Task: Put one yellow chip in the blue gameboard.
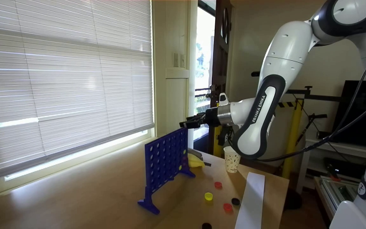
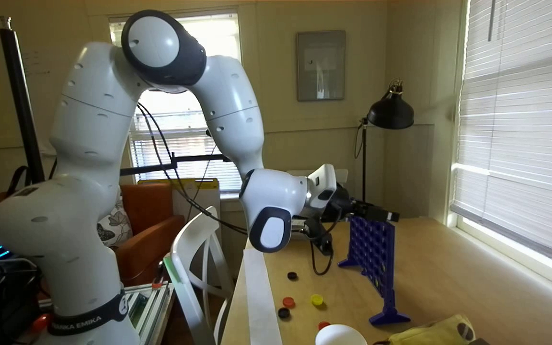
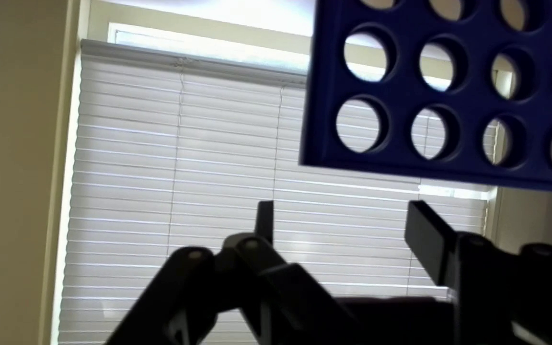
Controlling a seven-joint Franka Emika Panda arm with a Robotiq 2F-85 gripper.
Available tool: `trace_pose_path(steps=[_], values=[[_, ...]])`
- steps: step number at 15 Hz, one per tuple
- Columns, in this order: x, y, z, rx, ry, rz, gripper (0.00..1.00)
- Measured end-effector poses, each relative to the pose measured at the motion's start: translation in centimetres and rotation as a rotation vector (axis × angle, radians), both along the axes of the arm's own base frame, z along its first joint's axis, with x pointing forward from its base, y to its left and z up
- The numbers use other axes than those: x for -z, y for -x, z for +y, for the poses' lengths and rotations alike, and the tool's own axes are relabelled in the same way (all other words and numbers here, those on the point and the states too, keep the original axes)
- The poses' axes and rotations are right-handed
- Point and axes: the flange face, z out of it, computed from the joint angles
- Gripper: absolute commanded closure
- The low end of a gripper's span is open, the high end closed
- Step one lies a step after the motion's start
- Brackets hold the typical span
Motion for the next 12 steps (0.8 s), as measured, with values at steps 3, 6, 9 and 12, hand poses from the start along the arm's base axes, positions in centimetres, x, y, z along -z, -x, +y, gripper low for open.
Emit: trace_pose_path(steps=[3, 6, 9, 12], values=[[-1.8, 0.1, 0.2, 0.000, -0.008, -0.056, 0.00], [-3.9, 0.7, 1.0, -0.019, -0.049, 0.006, 0.00], [-7.1, 2.6, 3.4, -0.110, -0.141, 0.081, 0.00], [-9.8, 5.0, 5.7, -0.193, -0.200, 0.194, 0.00]])
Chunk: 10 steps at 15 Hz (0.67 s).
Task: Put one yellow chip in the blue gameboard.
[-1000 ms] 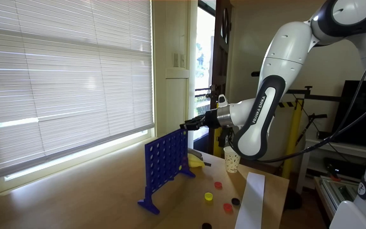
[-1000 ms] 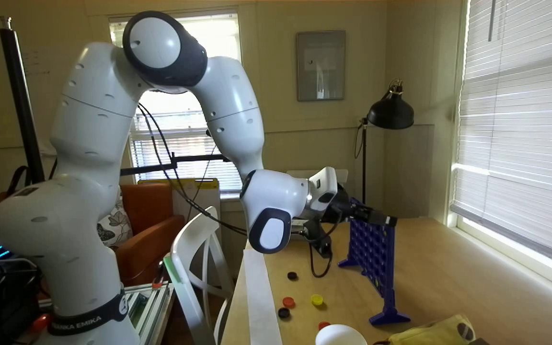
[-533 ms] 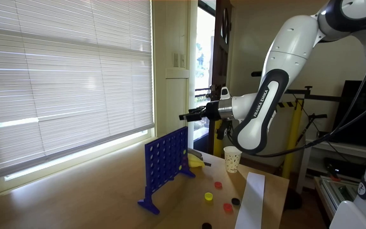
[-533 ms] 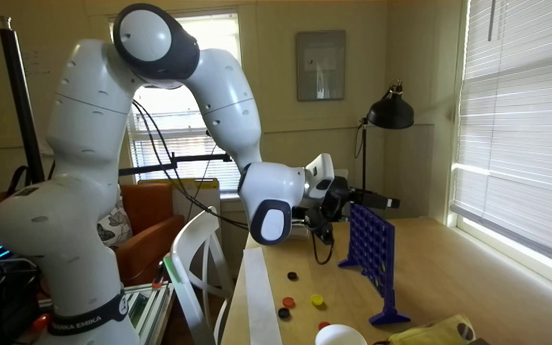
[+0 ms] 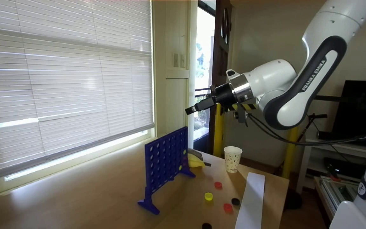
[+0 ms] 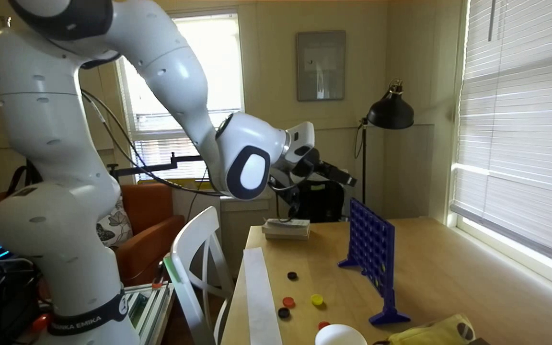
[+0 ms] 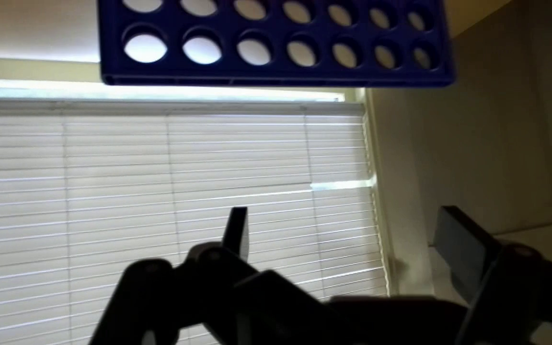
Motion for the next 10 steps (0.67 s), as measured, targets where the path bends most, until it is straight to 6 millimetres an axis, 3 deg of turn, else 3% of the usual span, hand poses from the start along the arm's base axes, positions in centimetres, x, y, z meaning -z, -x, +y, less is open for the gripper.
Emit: trace_pose_path(steps=[2, 5, 7, 10], values=[[-1.0, 2.4, 2.3, -0.063, -0.022, 0.062, 0.00], [-1.0, 5.3, 5.1, -0.136, -0.074, 0.169, 0.00], [0.1, 6.2, 6.1, -0.162, -0.109, 0.245, 0.00], [2.6, 7.3, 5.7, -0.140, -0.135, 0.364, 0.00]])
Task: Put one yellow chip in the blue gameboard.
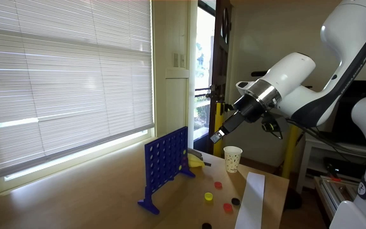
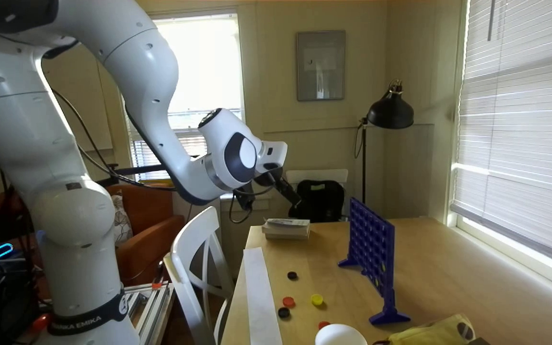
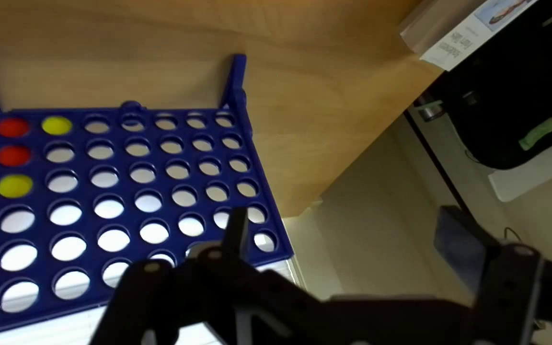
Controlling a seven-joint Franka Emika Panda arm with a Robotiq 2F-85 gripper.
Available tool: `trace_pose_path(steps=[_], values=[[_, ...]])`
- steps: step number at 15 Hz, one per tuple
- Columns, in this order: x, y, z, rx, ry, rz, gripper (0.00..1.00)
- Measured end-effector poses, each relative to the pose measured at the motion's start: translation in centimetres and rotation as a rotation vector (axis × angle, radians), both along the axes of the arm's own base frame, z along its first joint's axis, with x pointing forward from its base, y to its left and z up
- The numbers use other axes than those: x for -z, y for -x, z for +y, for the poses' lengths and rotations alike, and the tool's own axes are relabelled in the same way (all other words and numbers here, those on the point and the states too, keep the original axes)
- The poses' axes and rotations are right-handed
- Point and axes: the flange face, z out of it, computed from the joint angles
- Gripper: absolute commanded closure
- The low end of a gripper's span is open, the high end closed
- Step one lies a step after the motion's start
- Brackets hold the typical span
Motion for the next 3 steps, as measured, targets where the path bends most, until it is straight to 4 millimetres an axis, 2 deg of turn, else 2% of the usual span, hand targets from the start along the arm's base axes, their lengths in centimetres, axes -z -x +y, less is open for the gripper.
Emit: trace_pose_path(steps=[3], values=[[0.38, 0.05, -0.34, 0.013, -0.005, 0.018, 0.00]])
